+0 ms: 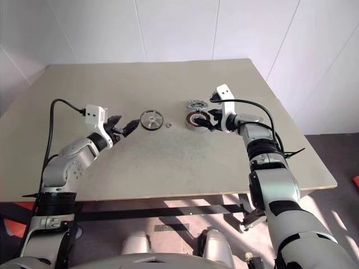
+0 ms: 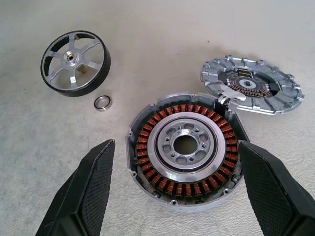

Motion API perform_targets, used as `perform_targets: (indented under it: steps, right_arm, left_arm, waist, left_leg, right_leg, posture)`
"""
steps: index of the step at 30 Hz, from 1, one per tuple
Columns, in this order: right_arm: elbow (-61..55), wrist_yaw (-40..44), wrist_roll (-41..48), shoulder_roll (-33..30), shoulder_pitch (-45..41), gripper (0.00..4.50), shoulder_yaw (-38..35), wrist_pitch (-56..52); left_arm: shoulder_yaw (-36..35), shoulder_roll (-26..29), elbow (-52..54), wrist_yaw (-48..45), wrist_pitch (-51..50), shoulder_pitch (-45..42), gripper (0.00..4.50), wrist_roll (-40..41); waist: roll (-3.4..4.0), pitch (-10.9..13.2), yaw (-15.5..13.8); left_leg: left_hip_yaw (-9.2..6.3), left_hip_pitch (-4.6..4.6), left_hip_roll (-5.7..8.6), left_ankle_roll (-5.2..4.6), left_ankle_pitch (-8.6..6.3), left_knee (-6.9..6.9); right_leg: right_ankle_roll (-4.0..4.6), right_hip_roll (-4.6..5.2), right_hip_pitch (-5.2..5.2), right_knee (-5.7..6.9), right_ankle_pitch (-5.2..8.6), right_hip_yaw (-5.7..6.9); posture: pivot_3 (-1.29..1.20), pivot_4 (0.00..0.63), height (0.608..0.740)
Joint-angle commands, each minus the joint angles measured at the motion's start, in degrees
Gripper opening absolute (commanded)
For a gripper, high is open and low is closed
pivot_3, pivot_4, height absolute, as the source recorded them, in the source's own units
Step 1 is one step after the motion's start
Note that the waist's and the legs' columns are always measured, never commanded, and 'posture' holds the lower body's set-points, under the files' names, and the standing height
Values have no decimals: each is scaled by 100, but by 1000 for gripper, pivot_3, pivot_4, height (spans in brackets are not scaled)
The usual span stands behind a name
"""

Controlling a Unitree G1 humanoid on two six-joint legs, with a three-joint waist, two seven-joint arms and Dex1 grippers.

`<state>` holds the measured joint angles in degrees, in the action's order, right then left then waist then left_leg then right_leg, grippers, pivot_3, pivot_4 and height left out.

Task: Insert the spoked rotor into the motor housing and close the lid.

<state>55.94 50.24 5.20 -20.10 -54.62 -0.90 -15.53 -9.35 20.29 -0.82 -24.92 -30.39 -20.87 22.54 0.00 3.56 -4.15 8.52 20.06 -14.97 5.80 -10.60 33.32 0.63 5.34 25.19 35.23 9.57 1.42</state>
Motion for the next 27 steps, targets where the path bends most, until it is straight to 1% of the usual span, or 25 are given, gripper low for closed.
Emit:
perform_targets:
  steps: [1, 11, 15, 18, 22, 27]
  right_arm:
    - [-87, 15, -2, -6, -230, 4500, 3, 89]
    - [-115, 93, -80, -17, -173, 4500, 82, 122]
    - [-118, 366, -464, -129, -254, 4500, 507, 507]
    - [207, 471, -813, -164, -488, 4500, 809, 891]
    - [957, 484, -1473, -43, -906, 4500, 1380, 1612]
    - [1559, 458, -1920, 194, -1224, 4500, 1676, 1998]
  left_arm:
    - [-64, 23, 174, 0, 108, -54, 4484, 14]
    - [-59, 26, 142, -25, 101, -76, 4484, 22]
    - [-49, 17, 115, -24, 111, -95, 4484, 13]
    - [-41, 8, 84, -21, 123, -119, 4484, 2]
    - [-58, -46, 82, 21, 149, -108, 4484, 9]
    - [-5, -215, 301, 129, 147, 107, 4484, 7]
  waist:
    - [0, 0, 0]
    - [0, 0, 0]
    - [0, 0, 1]
    - [0, 0, 7]
    - [0, 0, 20]
    - [1, 0, 25]
  left_leg:
    - [0, 0, 0, 0, 0, 0]
    - [0, 0, 0, 0, 0, 0]
    - [0, 0, 0, 0, 0, 0]
    - [0, 1, 0, 0, 0, 1]
    - [0, 0, -1, 0, 0, 2]
    - [0, 5, -2, -2, -1, 1]
  right_leg:
    - [0, 0, 0, 0, 0, 0]
    - [0, 0, 0, 0, 0, 0]
    - [0, 0, 0, 0, 0, 0]
    - [0, 0, 1, 0, 0, 0]
    - [0, 0, 3, 2, 0, 1]
    - [1, 0, 6, 0, 1, 1]
  posture:
    - [0, 0, 740]
    - [0, 0, 740]
    - [0, 0, 740]
    - [0, 0, 740]
    - [0, 0, 740]
    - [0, 0, 740]
